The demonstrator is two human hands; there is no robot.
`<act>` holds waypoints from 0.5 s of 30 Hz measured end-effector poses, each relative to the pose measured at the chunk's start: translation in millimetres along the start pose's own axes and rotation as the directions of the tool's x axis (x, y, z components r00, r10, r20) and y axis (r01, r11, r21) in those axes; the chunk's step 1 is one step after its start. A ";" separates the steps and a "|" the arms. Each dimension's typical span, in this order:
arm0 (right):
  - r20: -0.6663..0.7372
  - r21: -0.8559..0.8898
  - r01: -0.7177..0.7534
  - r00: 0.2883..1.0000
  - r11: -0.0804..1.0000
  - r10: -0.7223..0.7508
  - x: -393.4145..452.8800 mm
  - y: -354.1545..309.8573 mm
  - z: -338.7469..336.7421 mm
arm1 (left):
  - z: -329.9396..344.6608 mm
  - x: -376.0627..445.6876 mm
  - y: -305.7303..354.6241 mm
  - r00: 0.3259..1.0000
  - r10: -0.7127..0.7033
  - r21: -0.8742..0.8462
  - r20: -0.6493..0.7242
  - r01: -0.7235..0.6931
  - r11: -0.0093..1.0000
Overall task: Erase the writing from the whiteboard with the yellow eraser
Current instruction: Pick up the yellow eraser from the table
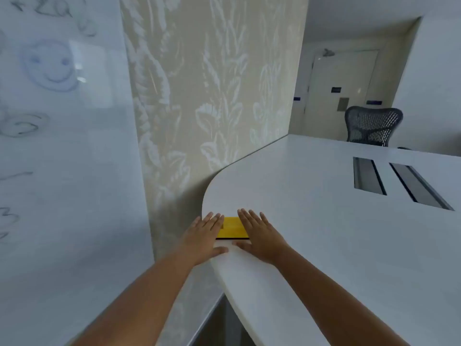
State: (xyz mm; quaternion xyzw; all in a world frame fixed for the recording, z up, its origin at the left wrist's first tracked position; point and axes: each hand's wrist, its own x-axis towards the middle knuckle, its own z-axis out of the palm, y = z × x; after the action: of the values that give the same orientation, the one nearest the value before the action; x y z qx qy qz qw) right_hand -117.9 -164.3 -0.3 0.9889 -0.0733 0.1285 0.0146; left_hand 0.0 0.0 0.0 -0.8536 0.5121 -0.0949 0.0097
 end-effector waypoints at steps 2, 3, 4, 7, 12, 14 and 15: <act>0.032 0.044 -0.003 0.999 0.999 0.001 0.5 -0.3 3.3 | 3.5 5.4 -0.5 0.999 -0.010 0.015 0.032 0.009 1.000; 0.054 0.079 -0.024 0.998 0.997 0.019 0.1 -1.3 5.7 | 6.1 7.7 -0.9 0.999 -0.009 0.026 0.040 0.008 1.000; 0.064 0.121 -0.049 0.997 0.991 0.041 0.3 -3.5 6.5 | 7.5 10.4 -1.2 0.999 -0.006 0.030 0.034 0.005 1.000; 0.041 0.234 -0.140 0.990 0.962 0.134 13.1 -7.2 4.1 | 9.6 19.2 -2.5 1.000 -0.007 -0.016 -0.009 0.007 1.000; 0.093 0.222 -0.106 0.992 0.969 0.087 29.7 -6.6 -3.4 | 7.6 30.8 3.5 0.995 -0.071 0.009 -0.070 0.072 0.997; 0.114 0.178 -0.066 0.992 0.982 0.046 33.4 -2.5 -7.3 | 6.3 29.9 4.8 0.995 -0.054 0.047 -0.087 0.059 0.997; 0.117 0.149 -0.045 0.993 0.988 0.027 34.8 -2.5 -9.8 | 5.1 28.2 4.5 0.994 -0.050 0.059 -0.097 0.056 0.997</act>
State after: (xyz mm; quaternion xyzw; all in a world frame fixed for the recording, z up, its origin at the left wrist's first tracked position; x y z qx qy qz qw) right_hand -86.7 -166.3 18.1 0.9914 -0.0819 0.0769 -0.0669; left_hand 9.8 -27.3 -1.2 -0.8606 0.4860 -0.1517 0.0088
